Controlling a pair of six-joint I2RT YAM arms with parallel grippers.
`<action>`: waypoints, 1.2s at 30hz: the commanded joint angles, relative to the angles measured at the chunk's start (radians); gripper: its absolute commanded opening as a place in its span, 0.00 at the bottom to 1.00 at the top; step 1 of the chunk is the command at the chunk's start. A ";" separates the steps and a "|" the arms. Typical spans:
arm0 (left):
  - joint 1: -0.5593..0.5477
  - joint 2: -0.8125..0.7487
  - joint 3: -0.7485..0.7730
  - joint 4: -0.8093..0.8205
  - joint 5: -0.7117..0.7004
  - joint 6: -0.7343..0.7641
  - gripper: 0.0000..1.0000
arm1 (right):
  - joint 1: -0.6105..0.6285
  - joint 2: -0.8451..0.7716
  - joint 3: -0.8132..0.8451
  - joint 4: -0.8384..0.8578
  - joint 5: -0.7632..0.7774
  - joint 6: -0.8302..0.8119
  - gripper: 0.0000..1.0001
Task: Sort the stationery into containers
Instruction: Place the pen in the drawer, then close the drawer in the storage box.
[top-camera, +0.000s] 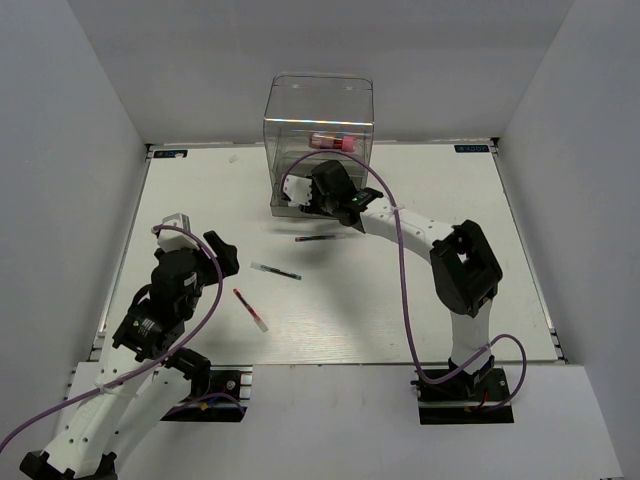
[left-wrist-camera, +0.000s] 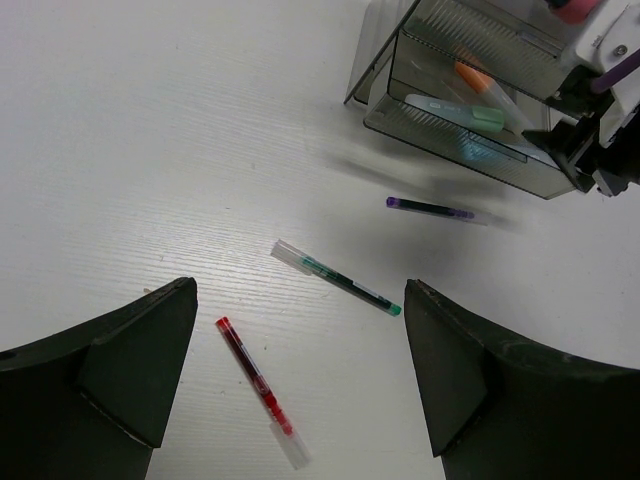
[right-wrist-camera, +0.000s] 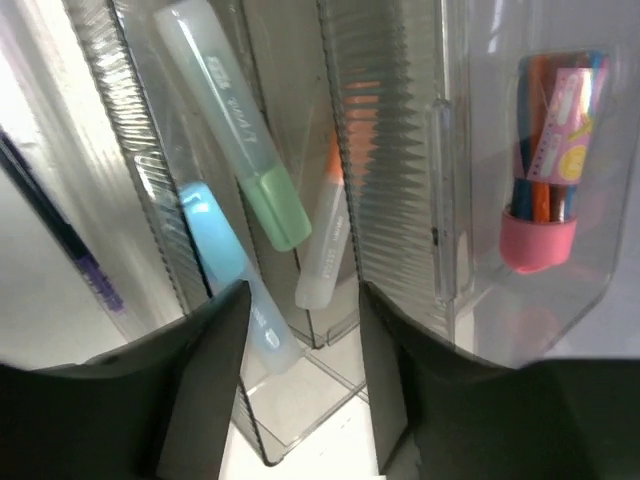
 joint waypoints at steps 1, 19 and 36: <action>0.004 -0.008 -0.004 0.013 0.002 0.012 0.94 | -0.006 -0.068 0.014 -0.026 -0.085 0.048 0.35; 0.004 -0.008 -0.004 0.013 0.002 0.012 0.93 | -0.004 0.030 0.074 -0.316 -0.466 0.015 0.00; 0.004 0.001 -0.004 0.013 0.011 0.021 0.93 | -0.015 0.103 0.048 0.057 -0.014 0.101 0.00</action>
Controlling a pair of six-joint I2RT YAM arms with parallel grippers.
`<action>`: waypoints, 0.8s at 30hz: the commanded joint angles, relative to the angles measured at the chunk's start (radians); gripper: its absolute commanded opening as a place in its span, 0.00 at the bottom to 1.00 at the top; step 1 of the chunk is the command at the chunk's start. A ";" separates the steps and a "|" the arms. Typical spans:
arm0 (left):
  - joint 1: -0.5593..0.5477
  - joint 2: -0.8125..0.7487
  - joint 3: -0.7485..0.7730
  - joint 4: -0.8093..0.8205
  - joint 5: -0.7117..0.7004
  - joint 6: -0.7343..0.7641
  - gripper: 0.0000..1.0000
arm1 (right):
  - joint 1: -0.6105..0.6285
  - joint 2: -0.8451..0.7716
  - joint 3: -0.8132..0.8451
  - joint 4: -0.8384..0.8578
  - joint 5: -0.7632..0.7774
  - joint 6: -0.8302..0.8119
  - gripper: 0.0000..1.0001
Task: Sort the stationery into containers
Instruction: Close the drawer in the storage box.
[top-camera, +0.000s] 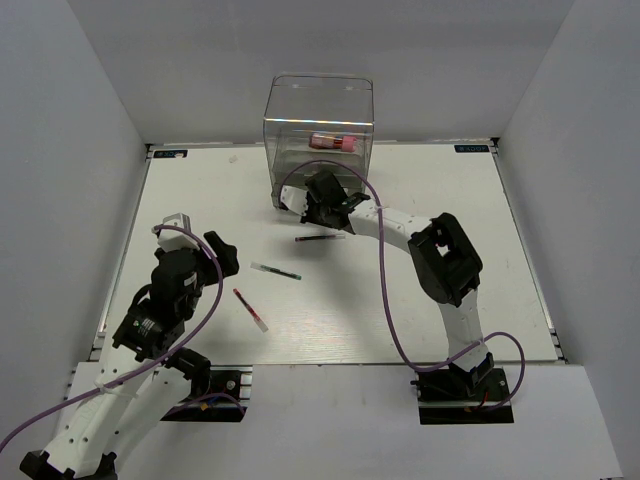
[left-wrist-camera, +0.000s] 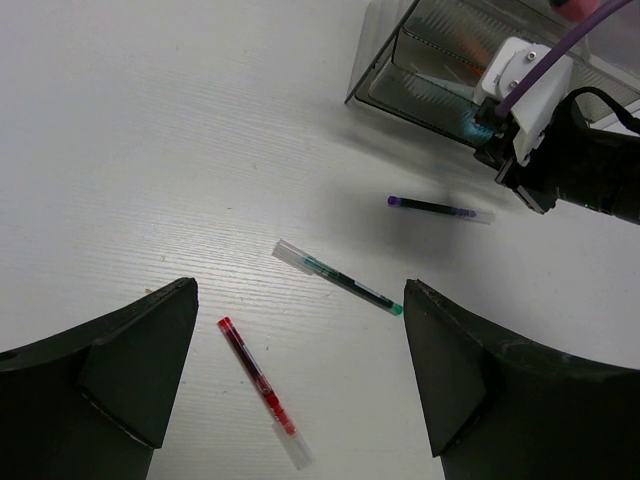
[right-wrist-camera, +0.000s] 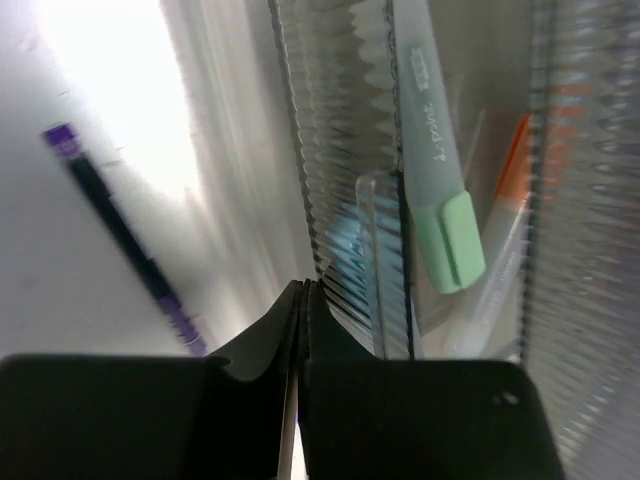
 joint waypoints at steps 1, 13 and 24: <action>0.004 0.001 -0.004 0.013 0.010 0.014 0.93 | -0.013 -0.033 0.015 0.111 0.080 0.005 0.00; 0.004 0.014 -0.044 0.129 0.163 -0.028 0.93 | -0.066 0.009 0.063 0.132 0.159 -0.007 0.00; 0.004 0.305 -0.116 0.525 0.391 -0.274 0.83 | -0.095 -0.054 -0.009 0.124 0.096 -0.004 0.00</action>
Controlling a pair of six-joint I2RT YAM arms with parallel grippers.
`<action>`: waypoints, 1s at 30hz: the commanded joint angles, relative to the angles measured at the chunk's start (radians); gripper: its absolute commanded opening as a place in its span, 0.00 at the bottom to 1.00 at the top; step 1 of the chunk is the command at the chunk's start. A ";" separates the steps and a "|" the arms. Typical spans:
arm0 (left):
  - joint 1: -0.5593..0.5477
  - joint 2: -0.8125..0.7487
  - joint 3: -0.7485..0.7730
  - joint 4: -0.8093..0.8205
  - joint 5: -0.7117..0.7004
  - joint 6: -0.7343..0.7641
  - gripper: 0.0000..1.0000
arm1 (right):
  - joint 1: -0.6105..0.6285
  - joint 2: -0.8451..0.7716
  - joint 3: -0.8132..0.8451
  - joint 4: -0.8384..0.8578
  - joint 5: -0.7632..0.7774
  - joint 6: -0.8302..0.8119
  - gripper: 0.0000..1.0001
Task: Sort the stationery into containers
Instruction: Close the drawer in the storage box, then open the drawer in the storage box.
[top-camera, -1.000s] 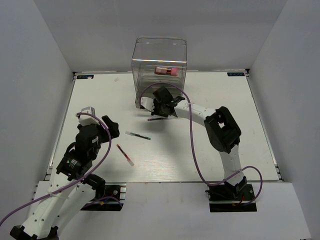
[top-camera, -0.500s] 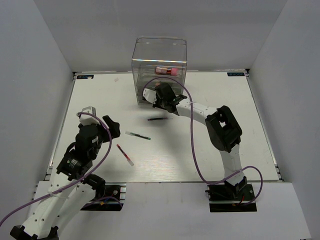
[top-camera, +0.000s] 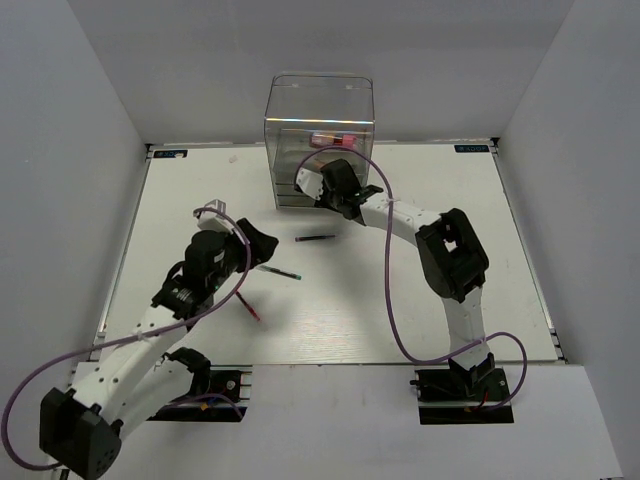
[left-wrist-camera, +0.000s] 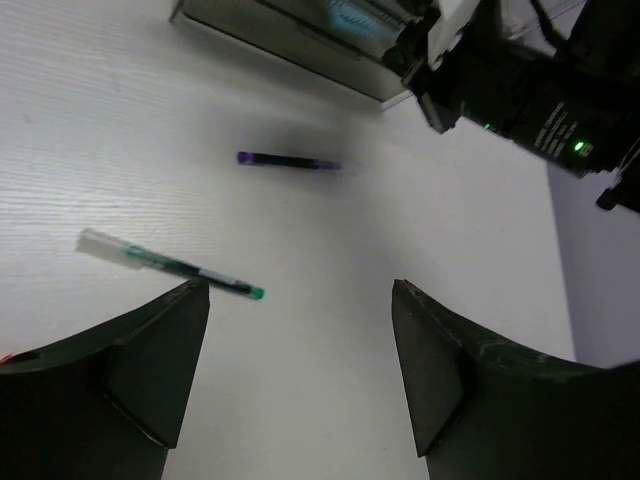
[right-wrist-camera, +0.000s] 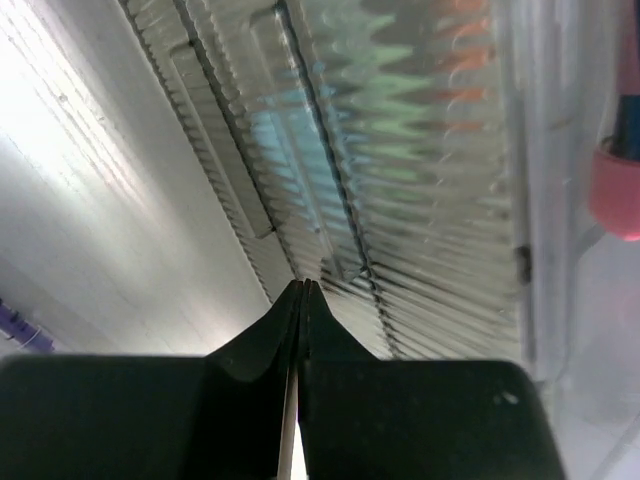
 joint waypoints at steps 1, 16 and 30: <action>0.004 0.085 -0.025 0.239 0.087 -0.109 0.82 | -0.010 -0.071 -0.039 0.042 -0.036 0.000 0.00; -0.005 0.911 0.013 1.080 0.101 -0.532 0.48 | -0.063 -0.619 -0.392 -0.080 -0.502 0.481 0.79; -0.015 1.297 0.332 1.168 0.069 -0.623 0.59 | -0.191 -0.768 -0.555 0.057 -0.570 0.521 0.07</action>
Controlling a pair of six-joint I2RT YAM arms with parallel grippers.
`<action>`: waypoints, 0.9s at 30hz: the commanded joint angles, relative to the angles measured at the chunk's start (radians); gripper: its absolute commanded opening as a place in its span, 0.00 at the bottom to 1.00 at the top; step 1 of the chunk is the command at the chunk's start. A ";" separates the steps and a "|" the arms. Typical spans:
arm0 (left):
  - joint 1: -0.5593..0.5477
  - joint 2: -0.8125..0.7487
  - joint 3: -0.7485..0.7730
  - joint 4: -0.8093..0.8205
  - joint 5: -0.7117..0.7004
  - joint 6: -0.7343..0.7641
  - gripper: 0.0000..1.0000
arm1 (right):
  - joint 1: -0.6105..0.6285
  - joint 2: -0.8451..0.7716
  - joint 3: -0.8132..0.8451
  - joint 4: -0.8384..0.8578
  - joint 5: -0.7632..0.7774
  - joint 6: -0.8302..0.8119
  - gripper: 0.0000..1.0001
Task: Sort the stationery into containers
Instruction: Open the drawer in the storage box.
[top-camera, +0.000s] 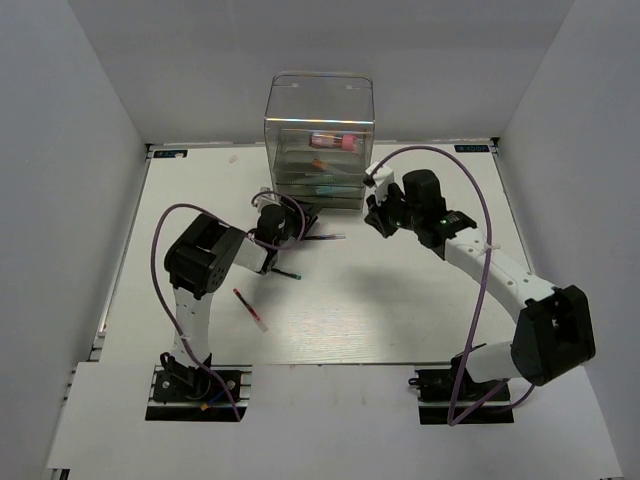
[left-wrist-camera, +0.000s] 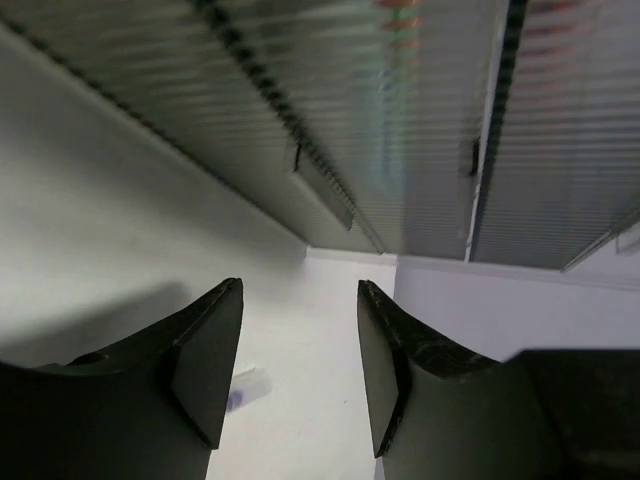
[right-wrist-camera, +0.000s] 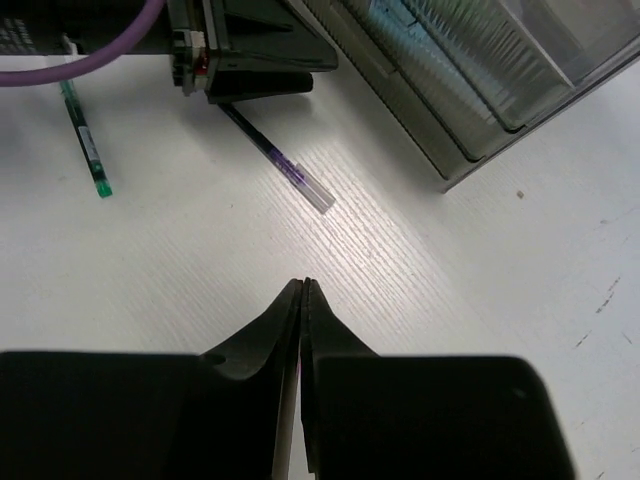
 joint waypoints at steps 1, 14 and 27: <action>-0.004 0.018 0.069 0.034 -0.026 -0.013 0.59 | -0.025 -0.074 -0.008 0.085 -0.048 0.019 0.07; -0.004 0.105 0.175 -0.025 -0.132 -0.004 0.53 | -0.069 -0.094 -0.051 0.107 -0.139 0.026 0.08; -0.004 0.105 0.166 0.026 -0.144 0.025 0.15 | -0.079 -0.062 -0.065 0.114 -0.153 0.019 0.08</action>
